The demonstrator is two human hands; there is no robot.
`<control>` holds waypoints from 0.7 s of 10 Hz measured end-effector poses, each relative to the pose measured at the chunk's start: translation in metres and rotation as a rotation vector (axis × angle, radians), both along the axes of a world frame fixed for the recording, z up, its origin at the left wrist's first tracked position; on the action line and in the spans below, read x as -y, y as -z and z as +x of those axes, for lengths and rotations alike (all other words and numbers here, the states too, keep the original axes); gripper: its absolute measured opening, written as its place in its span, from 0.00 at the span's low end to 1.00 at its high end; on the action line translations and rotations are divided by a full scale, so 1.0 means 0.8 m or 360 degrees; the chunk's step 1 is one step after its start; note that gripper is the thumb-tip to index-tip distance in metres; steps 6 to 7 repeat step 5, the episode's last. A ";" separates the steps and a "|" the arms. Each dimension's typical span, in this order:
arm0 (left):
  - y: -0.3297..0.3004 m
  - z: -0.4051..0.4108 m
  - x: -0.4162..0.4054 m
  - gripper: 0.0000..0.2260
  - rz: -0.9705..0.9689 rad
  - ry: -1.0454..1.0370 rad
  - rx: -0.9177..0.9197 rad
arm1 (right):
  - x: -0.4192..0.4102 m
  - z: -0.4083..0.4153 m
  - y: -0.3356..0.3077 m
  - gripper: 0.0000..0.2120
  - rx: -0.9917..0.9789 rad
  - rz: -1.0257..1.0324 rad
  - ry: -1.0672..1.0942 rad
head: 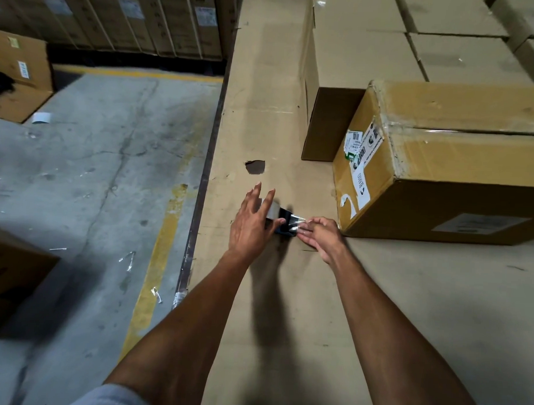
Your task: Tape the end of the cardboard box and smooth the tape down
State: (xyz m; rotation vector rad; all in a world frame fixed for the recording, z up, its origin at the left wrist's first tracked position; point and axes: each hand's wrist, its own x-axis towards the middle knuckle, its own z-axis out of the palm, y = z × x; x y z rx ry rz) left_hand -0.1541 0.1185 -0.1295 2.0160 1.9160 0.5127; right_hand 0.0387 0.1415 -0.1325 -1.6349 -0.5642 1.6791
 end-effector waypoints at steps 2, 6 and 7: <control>-0.011 0.009 -0.002 0.35 -0.0104 -0.0017 -0.0101 | -0.004 0.010 -0.012 0.19 -0.0090 -0.0040 0.0034; -0.019 0.017 0.025 0.40 -0.0141 -0.0135 -0.0177 | 0.004 0.003 -0.019 0.17 0.0073 0.0092 0.0251; -0.019 0.017 0.025 0.40 -0.0141 -0.0135 -0.0177 | 0.004 0.003 -0.019 0.17 0.0073 0.0092 0.0251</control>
